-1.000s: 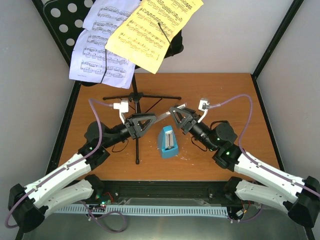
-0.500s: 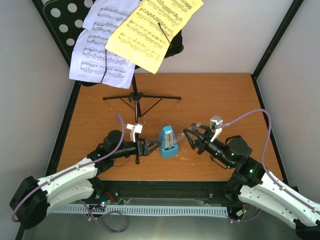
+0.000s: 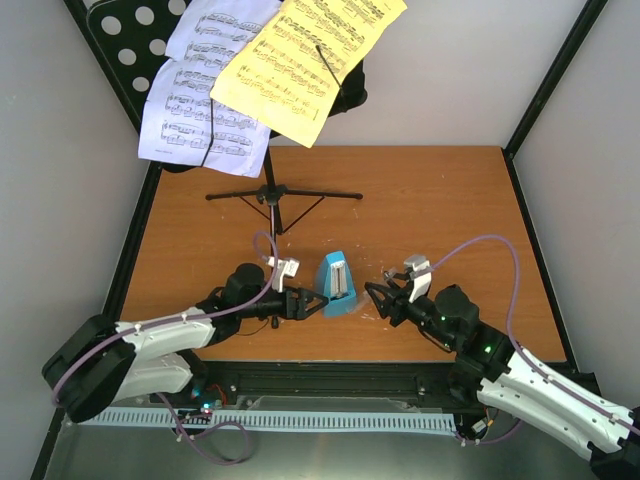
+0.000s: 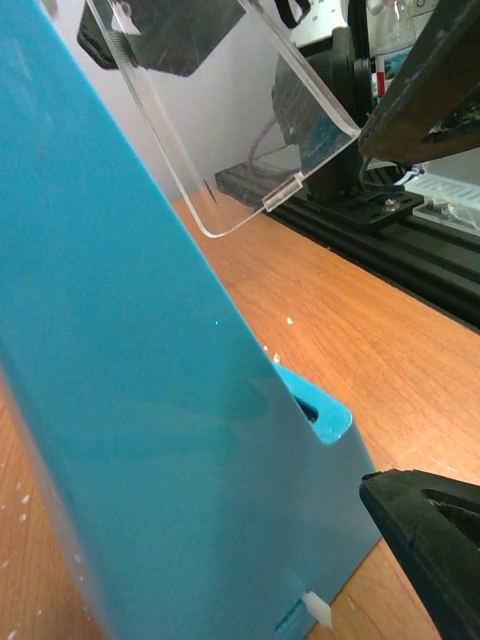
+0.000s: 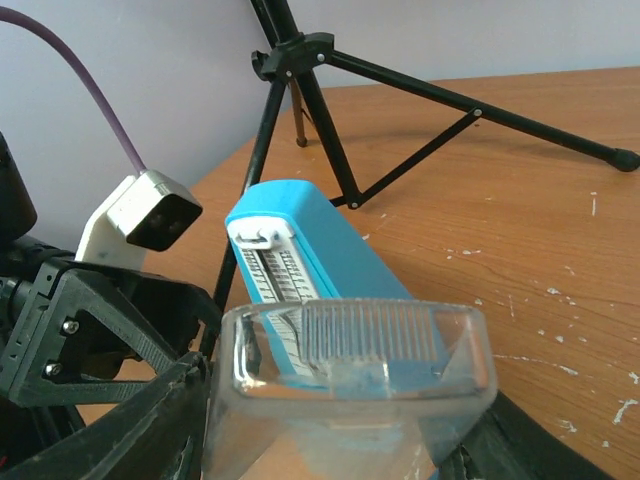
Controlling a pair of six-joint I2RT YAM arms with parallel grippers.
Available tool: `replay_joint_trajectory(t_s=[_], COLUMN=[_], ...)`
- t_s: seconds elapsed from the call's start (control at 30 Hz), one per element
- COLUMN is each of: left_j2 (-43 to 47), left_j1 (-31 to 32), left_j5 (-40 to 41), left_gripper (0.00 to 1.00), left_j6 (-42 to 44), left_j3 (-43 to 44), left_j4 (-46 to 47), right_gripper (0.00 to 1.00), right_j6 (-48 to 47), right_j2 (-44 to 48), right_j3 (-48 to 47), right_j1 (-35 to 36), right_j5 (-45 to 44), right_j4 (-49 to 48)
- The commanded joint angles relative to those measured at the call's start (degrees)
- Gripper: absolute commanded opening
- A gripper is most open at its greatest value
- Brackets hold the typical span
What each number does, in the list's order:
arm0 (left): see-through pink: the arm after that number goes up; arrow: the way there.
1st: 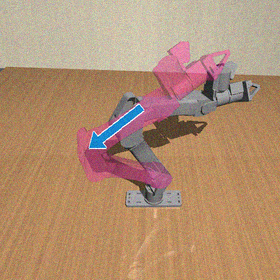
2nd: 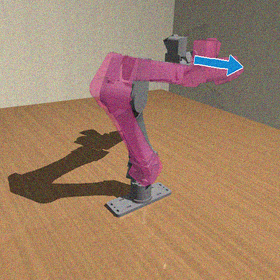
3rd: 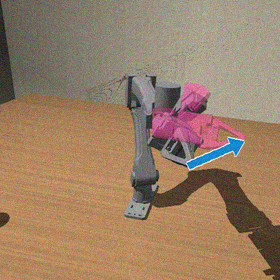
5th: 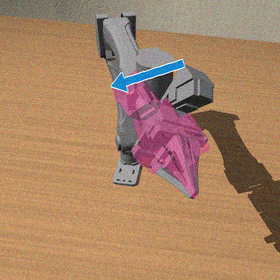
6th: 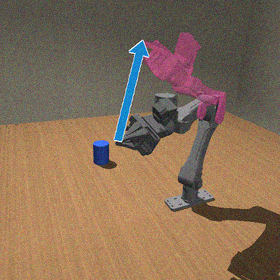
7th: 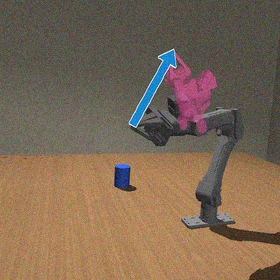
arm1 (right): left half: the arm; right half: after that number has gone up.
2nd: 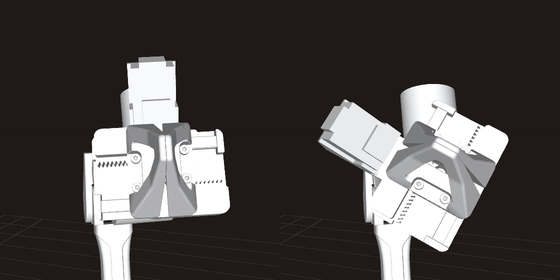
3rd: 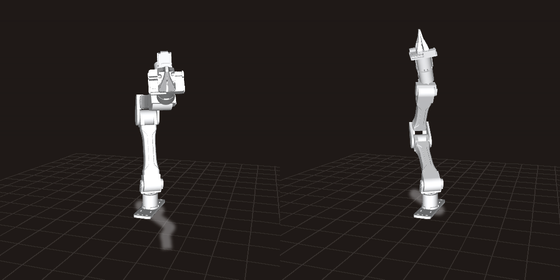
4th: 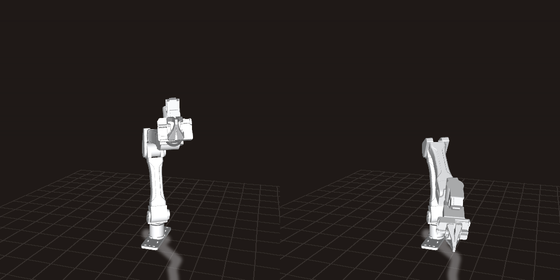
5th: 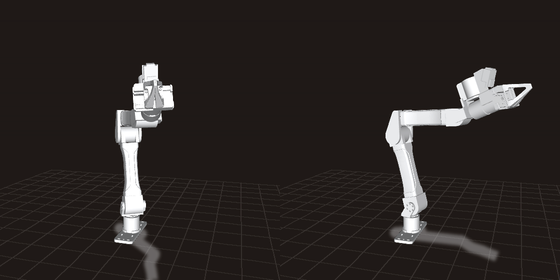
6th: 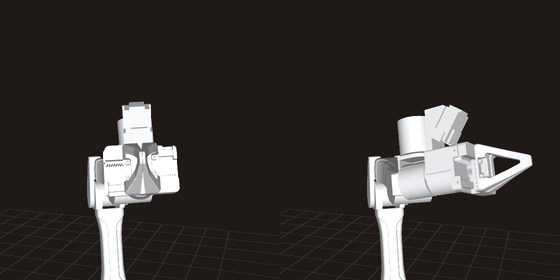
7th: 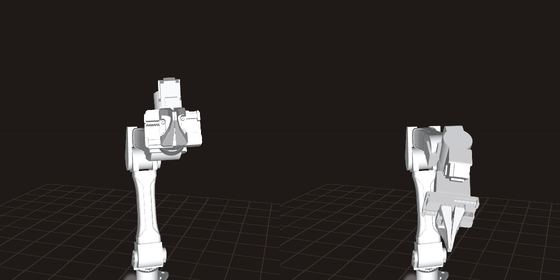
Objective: Pack up the instrument practice props
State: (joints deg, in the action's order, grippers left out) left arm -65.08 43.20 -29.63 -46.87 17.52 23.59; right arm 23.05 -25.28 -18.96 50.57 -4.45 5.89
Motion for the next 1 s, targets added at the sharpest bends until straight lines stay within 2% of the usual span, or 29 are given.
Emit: replay_joint_trajectory(t_s=[0.0,0.43,0.53,0.67,0.77,0.97], left_j2=[-3.36,-18.68,-19.47,-13.83,-6.73,6.36], left_j1=[0.48,2.79,2.98,3.07,1.84,-11.31], left_j5=[1.07,-2.76,-3.27,1.51,2.6,-10.98], left_gripper=[0.85,0.84,0.85,0.89,0.98,1.0], left_j6=[2.11,-0.23,0.12,4.2,8.89,16.03], left_j3=[-0.42,4.72,5.63,6.58,7.92,11.25], left_j4=[6.99,21.12,22.3,13.01,3.59,-11.97], right_gripper=[0.41,0.41,0.41,0.41,0.43,0.44], right_j6=[-1.78,-6.39,-7.22,-9.04,-11.76,-19.3], right_j2=[-1.2,-1.57,-2.04,-2.14,-2.73,-5.33], right_j3=[1.04,2.17,1.83,2.15,2.35,1.57], right_j1=[0.66,1.54,1.93,3.04,4.13,6.62], right_j5=[-2.01,-6.17,-6.64,-8.43,-9.58,-11.48], right_j4=[-5.14,-6.58,-6.18,-5.97,-6.8,-9.47])
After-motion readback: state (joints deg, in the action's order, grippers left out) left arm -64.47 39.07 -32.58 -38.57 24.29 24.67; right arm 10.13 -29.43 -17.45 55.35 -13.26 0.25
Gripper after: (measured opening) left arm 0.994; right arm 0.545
